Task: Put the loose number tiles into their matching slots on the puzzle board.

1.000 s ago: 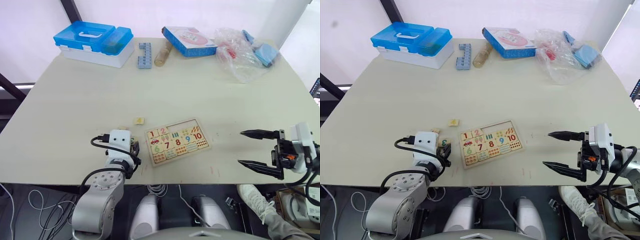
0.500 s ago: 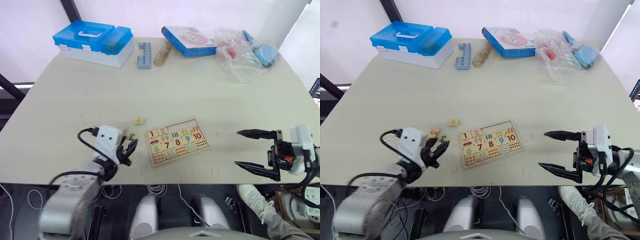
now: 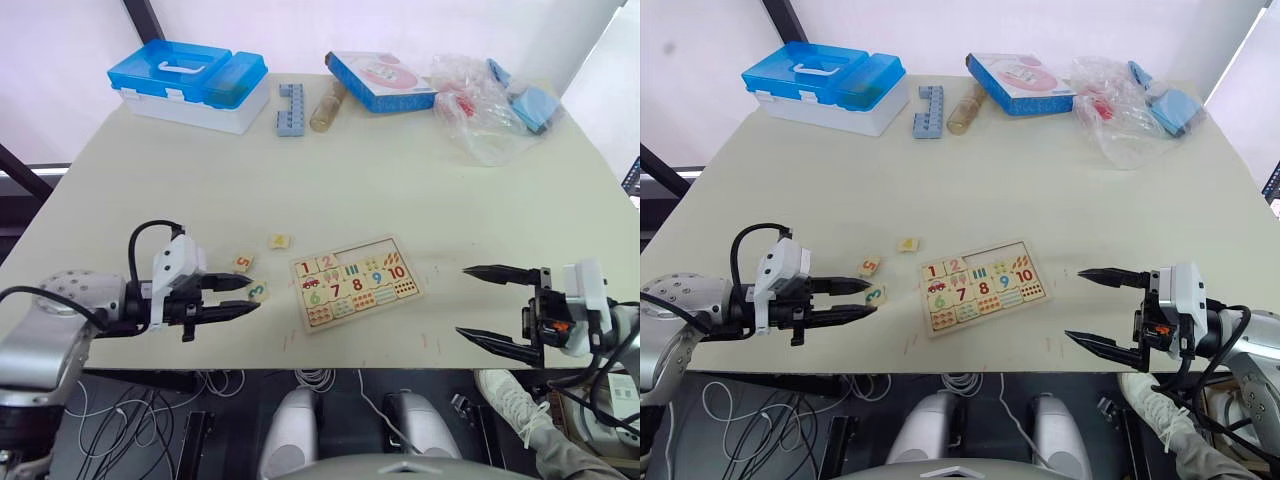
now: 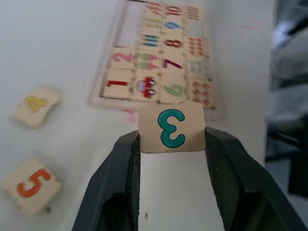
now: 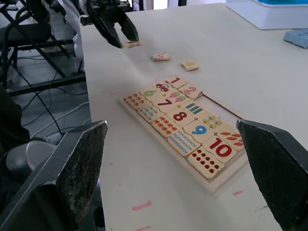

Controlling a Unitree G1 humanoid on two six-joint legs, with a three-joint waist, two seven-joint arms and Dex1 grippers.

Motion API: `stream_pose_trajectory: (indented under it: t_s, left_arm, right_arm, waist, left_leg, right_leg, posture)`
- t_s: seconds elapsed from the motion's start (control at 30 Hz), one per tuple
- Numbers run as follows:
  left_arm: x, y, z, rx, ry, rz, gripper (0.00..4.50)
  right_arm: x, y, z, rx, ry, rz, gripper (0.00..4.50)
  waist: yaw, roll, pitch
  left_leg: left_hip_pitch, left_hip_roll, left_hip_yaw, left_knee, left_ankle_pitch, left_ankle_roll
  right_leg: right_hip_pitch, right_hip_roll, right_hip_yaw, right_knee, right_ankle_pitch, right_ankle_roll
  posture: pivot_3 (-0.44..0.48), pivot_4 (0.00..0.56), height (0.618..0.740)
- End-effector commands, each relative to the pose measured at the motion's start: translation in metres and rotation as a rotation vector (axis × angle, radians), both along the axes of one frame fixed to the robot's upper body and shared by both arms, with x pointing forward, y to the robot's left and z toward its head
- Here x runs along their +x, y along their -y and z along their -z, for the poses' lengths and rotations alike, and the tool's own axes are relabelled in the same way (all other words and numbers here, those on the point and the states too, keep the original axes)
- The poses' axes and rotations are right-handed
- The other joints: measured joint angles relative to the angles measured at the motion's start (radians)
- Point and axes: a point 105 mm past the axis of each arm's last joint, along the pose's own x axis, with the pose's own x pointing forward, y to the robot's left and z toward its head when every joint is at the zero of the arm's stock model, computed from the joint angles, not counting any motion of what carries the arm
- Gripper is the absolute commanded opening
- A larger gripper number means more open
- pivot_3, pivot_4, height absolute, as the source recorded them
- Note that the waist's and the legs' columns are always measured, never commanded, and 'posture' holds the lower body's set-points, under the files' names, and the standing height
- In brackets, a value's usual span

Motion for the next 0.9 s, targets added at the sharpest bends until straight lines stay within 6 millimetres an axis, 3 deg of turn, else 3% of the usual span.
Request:
stream_pose_trajectory:
  t_s: [0.03,0.43,0.67,0.9]
  left_arm:
    - [-0.001,-0.008,0.001,0.054,0.028,0.11,1.45]
    - [0.016,-0.02,0.022,0.205,0.108,0.338,1.45]
    - [0.012,-0.002,0.028,0.254,0.145,0.47,1.45]
    - [0.023,-0.008,0.031,0.297,0.099,0.403,1.45]
  right_arm:
    - [-0.005,-0.005,-0.007,-0.001,0.049,-0.016,4.5]
    - [-0.005,-0.008,-0.005,-0.001,0.056,-0.011,4.5]
    - [-0.005,-0.011,-0.004,0.001,0.057,-0.008,4.5]
    - [-0.008,-0.008,-0.005,-0.009,0.057,-0.003,4.5]
  waist:
    - [0.0,0.0,0.0]
    - [-0.001,0.0,0.0]
    - [0.001,0.0,0.0]
    - [0.0,0.0,0.0]
  left_leg:
    - [0.0,0.0,0.0,0.0,0.0,0.0]
    - [-0.001,0.0,0.001,0.0,0.0,0.0]
    - [-0.001,0.0,0.001,0.001,0.0,0.0]
    - [-0.001,0.0,0.001,0.001,0.0,0.0]
  right_leg:
    - [0.0,0.0,0.0,0.0,0.0,0.0]
    - [0.0,0.0,0.0,0.0,0.0,0.0]
    - [0.0,0.001,0.0,0.001,0.0,0.0]
    - [0.0,0.001,0.0,0.001,0.0,0.001]
  posture:
    - [0.0,0.15,0.74]
    - [0.0,0.15,0.74]
    - [0.0,0.15,0.74]
    - [0.0,0.15,0.74]
